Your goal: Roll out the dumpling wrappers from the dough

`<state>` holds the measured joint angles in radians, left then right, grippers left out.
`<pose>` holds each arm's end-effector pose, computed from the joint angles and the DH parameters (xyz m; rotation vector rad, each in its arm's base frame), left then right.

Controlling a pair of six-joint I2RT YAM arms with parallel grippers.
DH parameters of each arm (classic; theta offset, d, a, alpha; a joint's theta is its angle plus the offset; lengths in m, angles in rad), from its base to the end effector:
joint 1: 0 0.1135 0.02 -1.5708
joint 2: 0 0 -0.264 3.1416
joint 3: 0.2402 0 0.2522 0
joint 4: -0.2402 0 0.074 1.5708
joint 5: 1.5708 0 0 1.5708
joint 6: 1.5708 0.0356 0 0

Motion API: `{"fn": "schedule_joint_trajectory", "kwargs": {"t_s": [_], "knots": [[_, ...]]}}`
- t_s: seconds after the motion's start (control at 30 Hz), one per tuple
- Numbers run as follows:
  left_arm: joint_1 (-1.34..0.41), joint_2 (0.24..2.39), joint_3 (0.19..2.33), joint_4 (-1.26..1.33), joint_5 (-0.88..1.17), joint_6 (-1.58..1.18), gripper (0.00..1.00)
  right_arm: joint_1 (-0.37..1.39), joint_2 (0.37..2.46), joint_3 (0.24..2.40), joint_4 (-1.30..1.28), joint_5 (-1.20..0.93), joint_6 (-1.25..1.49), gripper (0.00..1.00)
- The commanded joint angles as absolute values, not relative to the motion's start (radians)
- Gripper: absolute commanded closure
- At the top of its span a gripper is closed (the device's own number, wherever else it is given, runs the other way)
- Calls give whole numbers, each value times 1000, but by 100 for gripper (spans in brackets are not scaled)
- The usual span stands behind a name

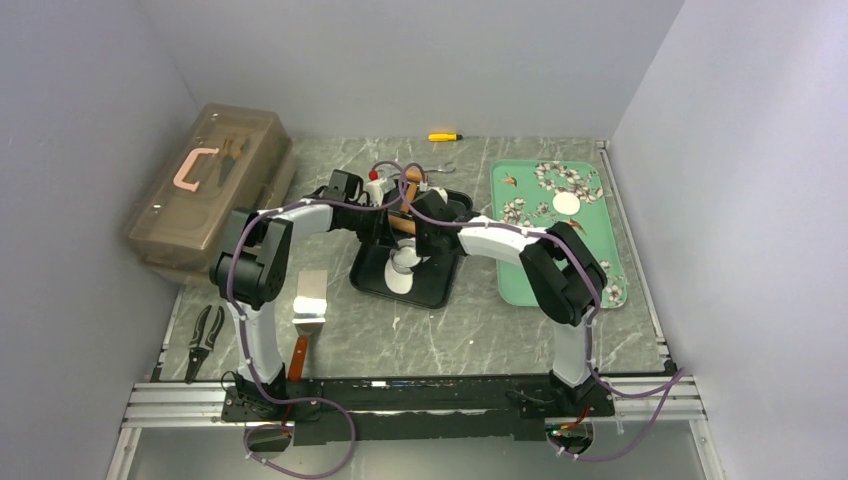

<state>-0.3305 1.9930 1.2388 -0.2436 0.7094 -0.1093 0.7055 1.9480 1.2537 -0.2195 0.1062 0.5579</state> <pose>0.3732 -0.1526 0.1454 0.5544 2.4876 -1.0786 0.3151 0.2634 0.1617 -0.1404 2.5185 0.3994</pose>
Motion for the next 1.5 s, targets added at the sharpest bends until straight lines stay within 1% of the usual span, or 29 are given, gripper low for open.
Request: {"fn": "schedule_joint_trajectory", "kwargs": {"t_s": [0.0,0.07,0.2,0.27,0.33,0.47,0.6,0.83,0.9,1.03,1.1,1.2,1.3,1.47], "knots": [[-366,2092,1115,-407,628,-80,100,687,2065,1286,-338,125,532,100],[-368,2113,1135,-411,637,-83,100,693,2048,1237,-335,125,545,100],[-364,2139,1238,-414,609,-86,100,744,1990,1105,-326,121,603,100],[-364,2141,1261,-424,616,-90,100,751,1985,1076,-307,91,615,100],[-364,2116,1234,-422,620,-87,100,738,2006,1103,-299,91,598,100],[-370,2050,1107,-416,631,-75,100,674,2073,1232,-283,100,550,100],[-380,2055,1070,-425,648,-69,100,662,2113,1328,-333,140,507,100],[-387,2134,1208,-415,636,-93,100,693,1984,1086,-303,137,583,100],[-402,2132,1210,-415,639,-92,100,693,1972,1056,-287,136,593,100],[-414,2103,1165,-412,644,-87,100,694,2047,1156,-301,135,566,100],[-395,2085,1144,-404,645,-89,100,701,2084,1237,-300,92,557,100],[-355,2064,1130,-407,630,-79,100,713,2101,1284,-305,85,550,100],[-329,2058,1134,-411,616,-69,100,713,2069,1255,-310,107,549,100],[-384,2095,1189,-412,621,-84,100,706,1995,1129,-312,159,562,100]]}}
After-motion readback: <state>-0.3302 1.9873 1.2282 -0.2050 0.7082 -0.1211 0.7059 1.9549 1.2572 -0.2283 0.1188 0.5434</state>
